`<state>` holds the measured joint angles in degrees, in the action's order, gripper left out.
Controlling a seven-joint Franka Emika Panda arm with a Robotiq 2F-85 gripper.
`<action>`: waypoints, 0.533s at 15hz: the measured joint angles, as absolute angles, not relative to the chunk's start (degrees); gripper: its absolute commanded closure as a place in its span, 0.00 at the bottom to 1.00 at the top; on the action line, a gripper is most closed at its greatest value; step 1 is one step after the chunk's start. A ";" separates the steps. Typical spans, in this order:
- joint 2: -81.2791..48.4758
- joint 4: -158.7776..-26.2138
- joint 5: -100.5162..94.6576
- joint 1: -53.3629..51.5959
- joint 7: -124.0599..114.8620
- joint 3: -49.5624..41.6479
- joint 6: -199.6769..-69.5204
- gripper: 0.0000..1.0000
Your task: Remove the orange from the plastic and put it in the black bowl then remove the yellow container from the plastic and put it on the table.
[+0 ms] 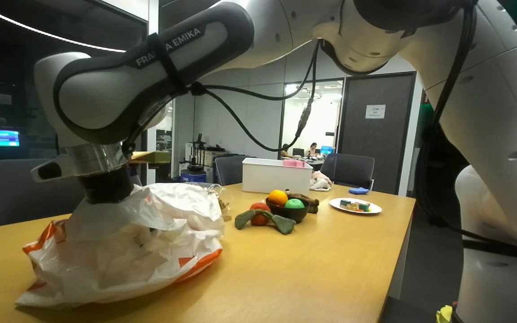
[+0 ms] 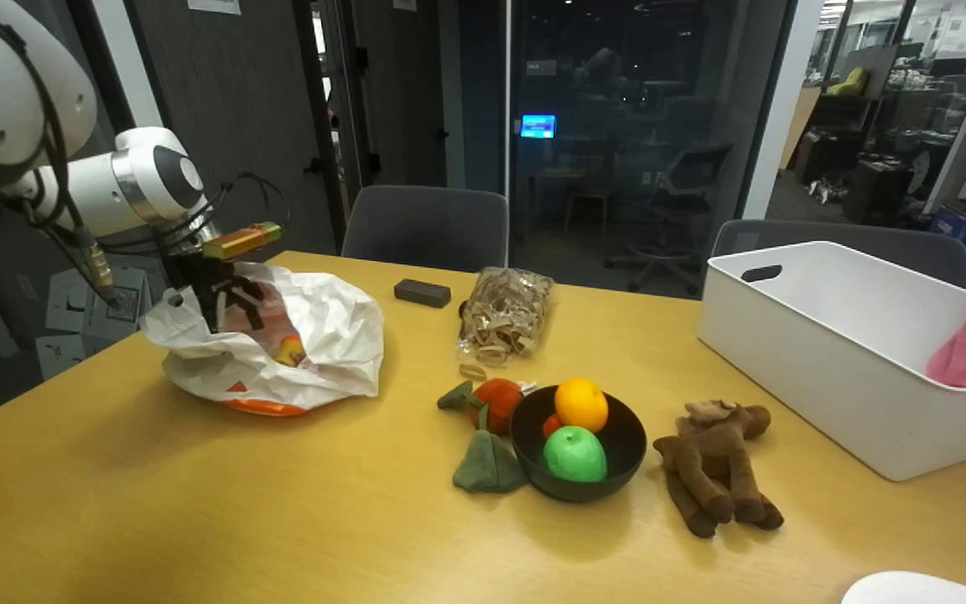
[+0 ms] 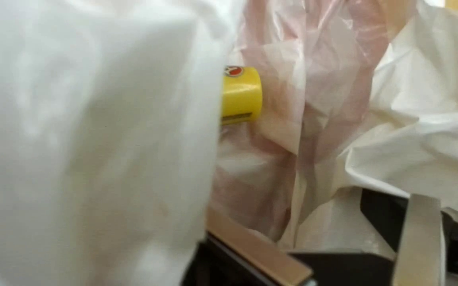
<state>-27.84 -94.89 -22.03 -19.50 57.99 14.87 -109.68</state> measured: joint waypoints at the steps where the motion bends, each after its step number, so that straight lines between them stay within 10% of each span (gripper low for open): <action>1: -27.03 -94.86 -24.10 -19.89 57.04 14.87 -109.89 0.00; 8: -24.58 -95.89 -32.76 -19.67 46.53 12.03 -115.64 0.00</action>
<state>-24.58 -95.89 -32.76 -19.67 46.53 12.03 -115.64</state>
